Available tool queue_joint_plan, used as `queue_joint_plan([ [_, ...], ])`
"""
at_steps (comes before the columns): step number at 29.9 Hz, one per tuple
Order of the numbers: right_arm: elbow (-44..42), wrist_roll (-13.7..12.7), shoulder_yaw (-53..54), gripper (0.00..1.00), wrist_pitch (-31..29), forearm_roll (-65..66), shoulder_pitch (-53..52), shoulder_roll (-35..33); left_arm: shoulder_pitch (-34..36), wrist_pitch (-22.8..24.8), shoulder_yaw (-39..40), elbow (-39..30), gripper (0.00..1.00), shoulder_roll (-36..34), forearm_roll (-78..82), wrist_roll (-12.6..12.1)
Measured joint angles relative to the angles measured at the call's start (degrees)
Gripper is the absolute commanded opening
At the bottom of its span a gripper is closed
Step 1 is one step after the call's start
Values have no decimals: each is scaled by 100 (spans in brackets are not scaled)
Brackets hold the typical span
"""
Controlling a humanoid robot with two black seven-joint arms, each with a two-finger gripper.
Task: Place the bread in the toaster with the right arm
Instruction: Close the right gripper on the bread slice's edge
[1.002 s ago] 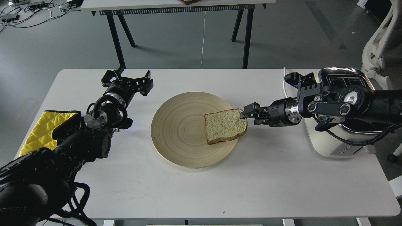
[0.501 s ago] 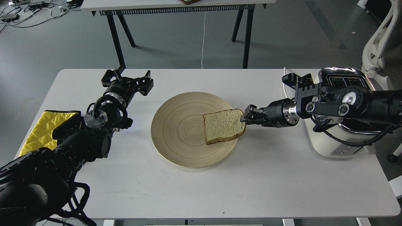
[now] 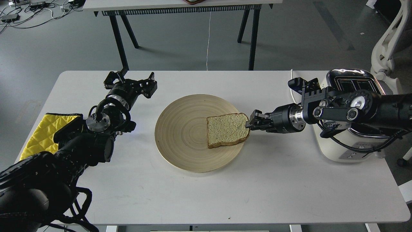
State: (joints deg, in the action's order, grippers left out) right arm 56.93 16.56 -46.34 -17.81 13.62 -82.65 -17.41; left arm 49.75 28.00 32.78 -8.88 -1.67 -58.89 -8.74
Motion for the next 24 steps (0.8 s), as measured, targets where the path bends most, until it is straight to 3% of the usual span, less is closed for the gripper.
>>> queue_joint_plan([
  [1, 2, 1, 12, 76, 10, 0, 4, -3, 0, 0, 0, 0, 100, 0, 0, 0],
  [2, 3, 1, 20, 77, 19, -3, 8, -6, 0, 0, 0, 0, 100, 0, 0, 0],
  [13, -65, -3, 74, 77, 81, -8, 181, 68, 0, 0, 0, 0, 100, 0, 0, 2],
  [15, -68, -4, 79, 71, 117, -8, 207, 87, 0, 0, 0, 0, 100, 0, 0, 2],
  [21, -58, -4, 82, 40, 238, -8, 248, 108, 0, 0, 0, -1, 100, 0, 0, -2],
  [24, -41, -4, 81, 32, 236, -7, 261, 120, 0, 0, 0, -1, 100, 0, 0, -2],
])
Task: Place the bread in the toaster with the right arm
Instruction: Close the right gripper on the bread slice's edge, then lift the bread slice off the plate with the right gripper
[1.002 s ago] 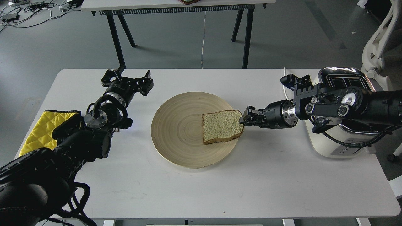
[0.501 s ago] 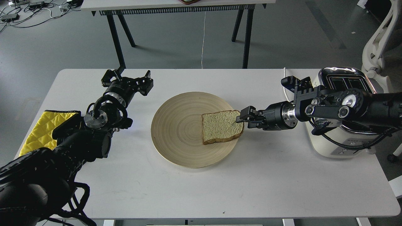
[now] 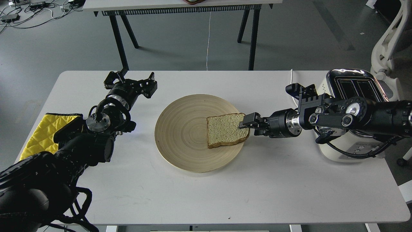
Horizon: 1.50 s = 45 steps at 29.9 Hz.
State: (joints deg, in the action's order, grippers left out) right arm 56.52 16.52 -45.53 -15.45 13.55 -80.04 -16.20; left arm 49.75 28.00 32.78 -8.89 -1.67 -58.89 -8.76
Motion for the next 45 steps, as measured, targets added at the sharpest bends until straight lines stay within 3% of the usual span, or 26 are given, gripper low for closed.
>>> queue_joint_plan([
  [25, 26, 13, 54, 11, -38, 7, -7, -39, 0, 0, 0, -2, 100, 0, 0, 4],
  [39, -15, 124, 454, 7, 59, -43, -235, -112, 0, 0, 0, 1, 100, 0, 0, 0],
  [45, 103, 217, 859, 5, 65, -62, -667, -501, 0, 0, 0, -1, 100, 0, 0, 3],
])
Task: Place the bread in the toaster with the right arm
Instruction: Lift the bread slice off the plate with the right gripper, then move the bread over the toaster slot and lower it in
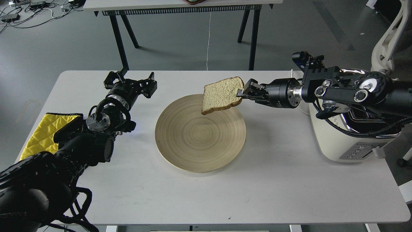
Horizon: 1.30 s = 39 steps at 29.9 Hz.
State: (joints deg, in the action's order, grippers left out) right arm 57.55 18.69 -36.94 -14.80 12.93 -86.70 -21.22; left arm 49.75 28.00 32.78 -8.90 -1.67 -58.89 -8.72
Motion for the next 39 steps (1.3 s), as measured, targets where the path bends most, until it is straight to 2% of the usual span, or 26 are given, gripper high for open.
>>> queue_joint_plan([
  [8, 492, 5, -207, 4, -9, 17, -1243, -839, 0, 0, 0, 0, 100, 0, 0, 1],
  [16, 1371, 8, -1912, 2, 20, 132, -2980, -1690, 0, 0, 0, 1, 100, -7, 0, 1],
  [20, 1436, 7, -2962, 2, 170, 355, -3549, -1729, 0, 0, 0, 2, 100, -10, 0, 1],
  [27, 1719, 34, -4398, 1, 407, 451, -3959, -1491, 0, 0, 0, 2, 100, -10, 0, 2],
  [31, 2076, 133, -4823, 1, 531, 450, -4227, -1402, 0, 0, 0, 3, 100, -9, 0, 2],
  [39, 3070, 153, -5711, 1, 722, 429, -5377, -1437, -1, 0, 0, 3, 100, -8, 0, 1],
])
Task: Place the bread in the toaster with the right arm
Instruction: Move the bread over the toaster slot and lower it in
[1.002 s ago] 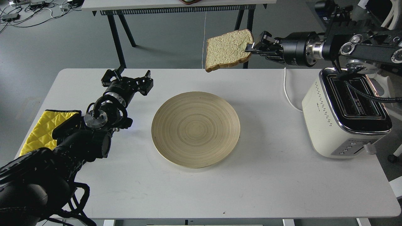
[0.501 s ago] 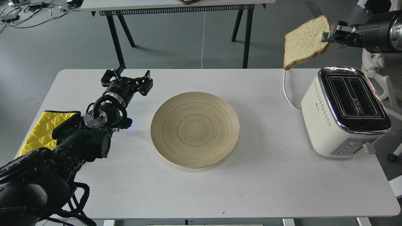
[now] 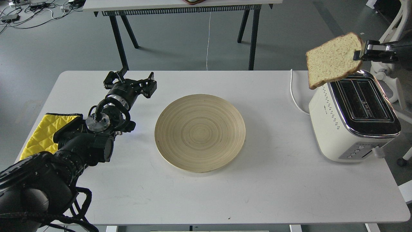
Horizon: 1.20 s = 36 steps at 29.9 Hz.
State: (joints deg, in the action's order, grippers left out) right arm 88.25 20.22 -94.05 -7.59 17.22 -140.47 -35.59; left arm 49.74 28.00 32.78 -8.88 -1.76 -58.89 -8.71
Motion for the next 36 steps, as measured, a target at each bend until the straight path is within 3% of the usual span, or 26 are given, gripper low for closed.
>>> queue_joint_plan([
  [11, 135, 2, -846, 1, 100, 306, -116, 68, 0, 0, 0, 0, 100, 0, 0, -2],
  [36, 222, -24, -1167, 1, 125, 822, -233, 56, 0, 0, 0, -2, 100, 0, 0, -2],
])
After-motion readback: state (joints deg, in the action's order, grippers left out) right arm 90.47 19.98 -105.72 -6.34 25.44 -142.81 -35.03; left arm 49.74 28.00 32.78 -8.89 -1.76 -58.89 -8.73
